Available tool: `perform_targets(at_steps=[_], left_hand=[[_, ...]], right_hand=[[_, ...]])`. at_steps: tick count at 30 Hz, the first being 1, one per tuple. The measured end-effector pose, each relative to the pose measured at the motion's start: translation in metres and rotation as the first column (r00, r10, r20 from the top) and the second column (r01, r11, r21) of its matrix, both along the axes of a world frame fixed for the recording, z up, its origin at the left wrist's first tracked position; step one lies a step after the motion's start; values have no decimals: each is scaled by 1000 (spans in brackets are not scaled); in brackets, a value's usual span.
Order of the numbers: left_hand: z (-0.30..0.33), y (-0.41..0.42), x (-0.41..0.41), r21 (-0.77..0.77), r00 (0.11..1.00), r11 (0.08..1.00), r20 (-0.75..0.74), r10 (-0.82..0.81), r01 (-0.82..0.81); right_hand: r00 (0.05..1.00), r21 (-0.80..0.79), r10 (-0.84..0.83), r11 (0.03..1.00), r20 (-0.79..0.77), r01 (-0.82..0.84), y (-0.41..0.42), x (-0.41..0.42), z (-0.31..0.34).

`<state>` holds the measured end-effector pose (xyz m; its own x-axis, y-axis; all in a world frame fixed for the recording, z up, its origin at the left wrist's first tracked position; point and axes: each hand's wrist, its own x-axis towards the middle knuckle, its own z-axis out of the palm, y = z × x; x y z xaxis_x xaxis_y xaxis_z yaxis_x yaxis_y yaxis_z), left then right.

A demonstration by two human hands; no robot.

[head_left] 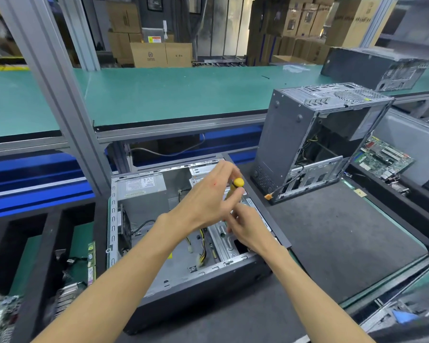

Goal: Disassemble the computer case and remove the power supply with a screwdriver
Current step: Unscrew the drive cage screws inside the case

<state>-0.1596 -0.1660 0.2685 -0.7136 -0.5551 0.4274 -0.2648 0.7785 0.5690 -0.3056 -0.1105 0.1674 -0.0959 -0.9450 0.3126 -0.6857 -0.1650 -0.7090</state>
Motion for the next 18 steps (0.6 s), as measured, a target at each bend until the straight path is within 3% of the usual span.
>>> perform_targets(at_steps=[2,4,9,14,18], left_hand=[[0,-1,5,31,996,997,30,-79,78],[2,-4,8,-36,996,997,42,-73,74],[5,-8,4,-117,987,983,63,148,-140],[15,-6,0,137,994,986,31,-102,97],[16,-9,0,-50,996,997,62,58,-55]], right_hand=[[1000,-7,-2,1000,0,2,0,1,1],[999,-11,17,1000,-27,-17,0,1,2],[999,-17,35,999,-8,-35,0,1,0],[1000,-7,-12,1000,29,12,-2,-1,-3],[1000,7,19,1000,-2,-19,-3,0,-2]])
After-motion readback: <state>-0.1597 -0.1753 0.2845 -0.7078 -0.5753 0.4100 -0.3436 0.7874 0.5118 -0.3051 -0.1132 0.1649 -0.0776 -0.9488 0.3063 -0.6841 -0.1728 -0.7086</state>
